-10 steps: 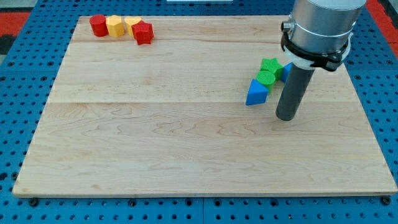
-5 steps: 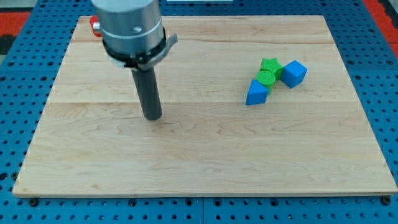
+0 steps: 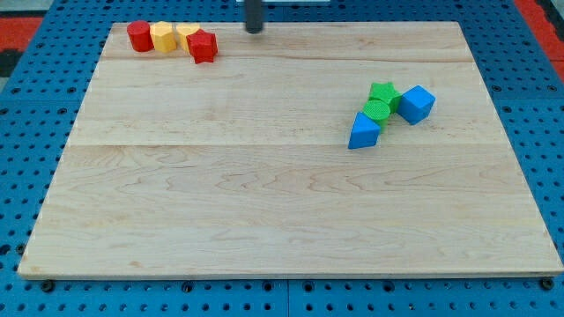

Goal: Nudge red circle down abit

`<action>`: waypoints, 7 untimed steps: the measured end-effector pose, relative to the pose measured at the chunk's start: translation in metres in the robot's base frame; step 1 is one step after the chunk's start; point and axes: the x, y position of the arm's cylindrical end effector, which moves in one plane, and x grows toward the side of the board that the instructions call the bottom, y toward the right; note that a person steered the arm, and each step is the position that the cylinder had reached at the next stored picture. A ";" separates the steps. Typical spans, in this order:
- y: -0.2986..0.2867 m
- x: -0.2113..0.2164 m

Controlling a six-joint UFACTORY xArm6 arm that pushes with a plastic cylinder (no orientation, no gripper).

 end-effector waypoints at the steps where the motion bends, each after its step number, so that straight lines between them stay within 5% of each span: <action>1: -0.020 0.000; 7: -0.135 0.001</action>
